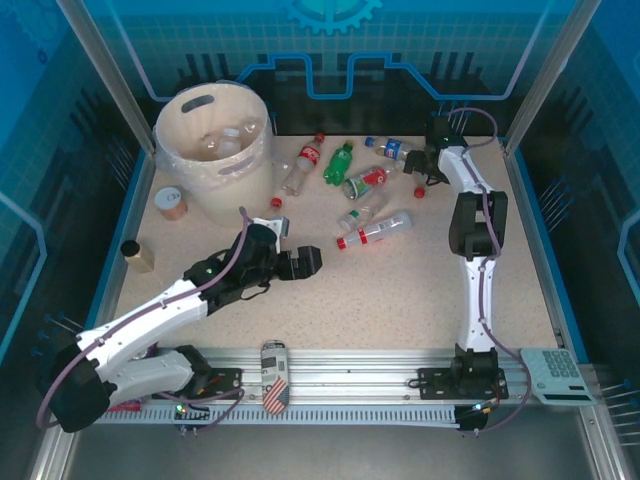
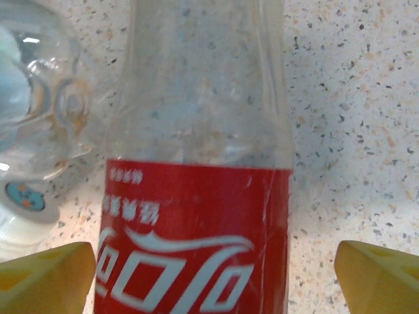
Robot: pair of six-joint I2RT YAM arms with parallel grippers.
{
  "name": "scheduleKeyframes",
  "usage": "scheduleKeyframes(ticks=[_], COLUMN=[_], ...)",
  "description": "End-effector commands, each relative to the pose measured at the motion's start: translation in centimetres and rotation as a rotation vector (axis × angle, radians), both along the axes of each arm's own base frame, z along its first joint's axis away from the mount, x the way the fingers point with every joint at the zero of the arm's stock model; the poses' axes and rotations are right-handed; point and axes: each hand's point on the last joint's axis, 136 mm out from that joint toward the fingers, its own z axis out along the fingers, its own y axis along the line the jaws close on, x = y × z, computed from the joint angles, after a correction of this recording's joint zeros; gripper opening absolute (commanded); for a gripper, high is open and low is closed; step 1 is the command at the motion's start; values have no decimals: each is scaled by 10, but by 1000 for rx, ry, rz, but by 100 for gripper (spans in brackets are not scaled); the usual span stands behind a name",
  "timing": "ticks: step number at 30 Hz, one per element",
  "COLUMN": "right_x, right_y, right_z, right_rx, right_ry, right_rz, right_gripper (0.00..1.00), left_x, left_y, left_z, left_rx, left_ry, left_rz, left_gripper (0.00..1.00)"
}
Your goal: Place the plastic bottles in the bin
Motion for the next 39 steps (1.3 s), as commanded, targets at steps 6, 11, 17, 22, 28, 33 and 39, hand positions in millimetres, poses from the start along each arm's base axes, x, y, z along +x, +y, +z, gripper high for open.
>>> scheduleKeyframes(ticks=[6,11,17,22,28,33,39], right_x=[-14,-21,-34,-52,-96,-143,-205], right_y=[-10,-14,-26,-35,-26,0,51], right_z=[-20,-15,4,31,52,75,98], right_rx=[64,63,21,19,38,138,262], right_ry=[92,85,46,-27,-63,-158,-217], right_rz=[23,23,35,33,67,106,253], right_gripper=[77,69,59,51,51,50,50], left_x=[1,2,8,16,30,50,77], left_y=[2,-3,-17,-29,-46,-55,-70], left_z=[7,7,8,12,18,20,29], left_rx=[-13,-21,-47,-60,-113,-109,-258], left_ry=[-28,-20,-8,-5,3,7,21], left_rz=[17,6,-23,-49,-80,-55,-58], left_gripper=[99,99,99,99,99,99,99])
